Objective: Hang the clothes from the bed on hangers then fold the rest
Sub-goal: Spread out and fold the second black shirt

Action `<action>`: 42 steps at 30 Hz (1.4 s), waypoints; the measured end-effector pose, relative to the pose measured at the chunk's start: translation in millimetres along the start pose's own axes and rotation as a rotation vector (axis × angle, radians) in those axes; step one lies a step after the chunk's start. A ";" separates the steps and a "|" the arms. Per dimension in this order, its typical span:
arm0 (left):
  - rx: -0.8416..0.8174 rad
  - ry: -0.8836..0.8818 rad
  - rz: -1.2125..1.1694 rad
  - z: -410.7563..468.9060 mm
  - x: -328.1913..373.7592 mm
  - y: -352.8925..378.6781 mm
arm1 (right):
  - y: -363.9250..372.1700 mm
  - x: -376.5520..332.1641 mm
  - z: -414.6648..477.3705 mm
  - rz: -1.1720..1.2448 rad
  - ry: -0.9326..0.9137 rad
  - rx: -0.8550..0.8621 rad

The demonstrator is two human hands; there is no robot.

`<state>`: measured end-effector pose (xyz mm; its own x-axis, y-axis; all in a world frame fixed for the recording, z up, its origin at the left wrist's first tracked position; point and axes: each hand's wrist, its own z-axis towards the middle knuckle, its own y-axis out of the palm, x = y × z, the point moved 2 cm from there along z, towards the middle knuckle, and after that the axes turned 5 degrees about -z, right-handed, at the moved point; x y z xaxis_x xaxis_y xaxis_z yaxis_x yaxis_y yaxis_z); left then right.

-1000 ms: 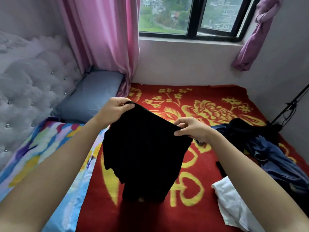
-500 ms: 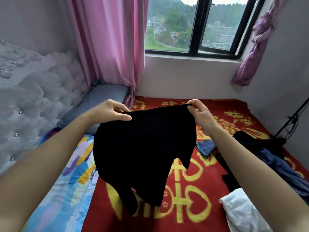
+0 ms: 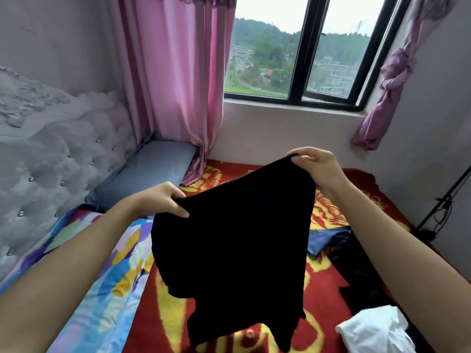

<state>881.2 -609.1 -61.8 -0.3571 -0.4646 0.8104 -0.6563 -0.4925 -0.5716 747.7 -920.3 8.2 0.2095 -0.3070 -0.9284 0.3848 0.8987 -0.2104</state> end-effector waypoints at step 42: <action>0.640 0.241 -0.162 110.0 43.4 -90.8 | -75.8 73.2 122.6 -0.426 0.100 -0.006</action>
<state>998.4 -665.5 11.1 -0.4736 -0.2092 0.8555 -0.2198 -0.9126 -0.3449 844.0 -1049.3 -6.2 -0.0550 -0.6190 -0.7834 0.4130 0.7003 -0.5823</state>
